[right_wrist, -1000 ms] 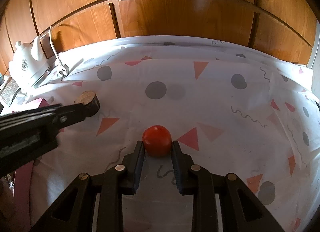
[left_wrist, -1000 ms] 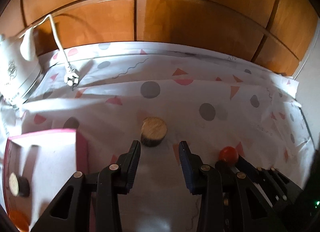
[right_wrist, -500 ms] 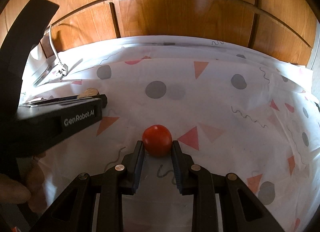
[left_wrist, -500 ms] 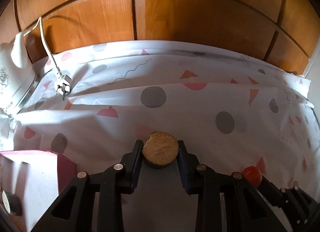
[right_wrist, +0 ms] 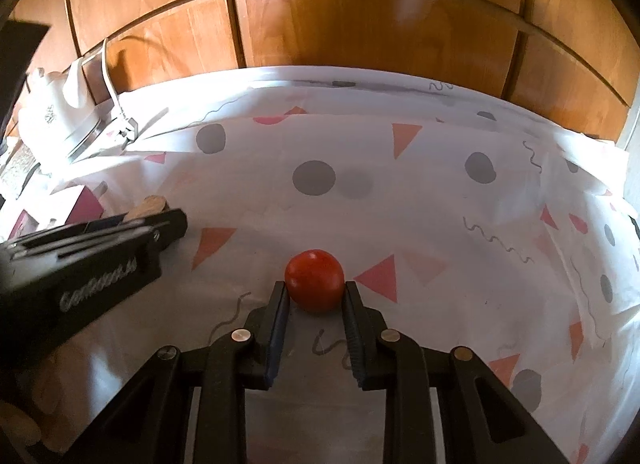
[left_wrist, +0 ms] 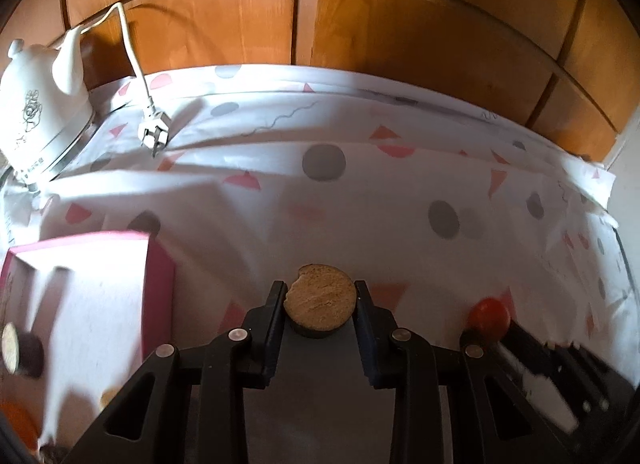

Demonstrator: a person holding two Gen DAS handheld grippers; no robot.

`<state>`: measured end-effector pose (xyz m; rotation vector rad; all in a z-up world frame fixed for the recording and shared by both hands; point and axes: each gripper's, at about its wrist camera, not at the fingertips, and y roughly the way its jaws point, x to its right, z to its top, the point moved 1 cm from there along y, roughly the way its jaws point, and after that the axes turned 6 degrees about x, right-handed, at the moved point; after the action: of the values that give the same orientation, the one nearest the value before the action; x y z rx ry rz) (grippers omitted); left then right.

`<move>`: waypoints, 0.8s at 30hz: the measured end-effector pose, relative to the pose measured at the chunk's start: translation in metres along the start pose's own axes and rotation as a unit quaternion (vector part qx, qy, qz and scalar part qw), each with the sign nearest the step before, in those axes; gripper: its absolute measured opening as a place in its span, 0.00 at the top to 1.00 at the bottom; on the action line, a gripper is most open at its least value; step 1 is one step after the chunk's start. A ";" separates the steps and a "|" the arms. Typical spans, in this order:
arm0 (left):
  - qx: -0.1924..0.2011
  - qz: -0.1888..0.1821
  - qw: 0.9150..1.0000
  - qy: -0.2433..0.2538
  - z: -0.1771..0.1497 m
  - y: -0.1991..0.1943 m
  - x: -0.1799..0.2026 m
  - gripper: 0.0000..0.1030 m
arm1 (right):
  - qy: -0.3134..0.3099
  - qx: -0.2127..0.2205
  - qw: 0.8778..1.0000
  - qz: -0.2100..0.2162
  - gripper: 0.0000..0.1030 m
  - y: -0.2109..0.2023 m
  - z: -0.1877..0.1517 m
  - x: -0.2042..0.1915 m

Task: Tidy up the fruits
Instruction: 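Carry the log piece over the tray with the left tool while the right tool holds the tomato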

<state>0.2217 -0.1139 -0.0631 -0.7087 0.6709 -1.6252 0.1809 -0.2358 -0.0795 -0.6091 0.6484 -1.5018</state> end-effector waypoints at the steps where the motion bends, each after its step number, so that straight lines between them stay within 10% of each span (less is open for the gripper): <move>1: 0.000 -0.002 1.000 0.005 -0.003 -0.004 0.002 0.69 | 0.001 -0.005 1.000 0.004 0.74 -0.002 -0.001 0.003; 24: 0.023 0.014 0.998 0.050 -0.097 -0.075 0.037 0.68 | 0.015 0.013 1.000 -0.014 0.75 -0.065 -0.066 0.041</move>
<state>0.0956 -0.1341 -0.0664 -0.5849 0.7103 -1.6545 0.0871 -0.2739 -0.0796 -0.5789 0.6458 -1.5454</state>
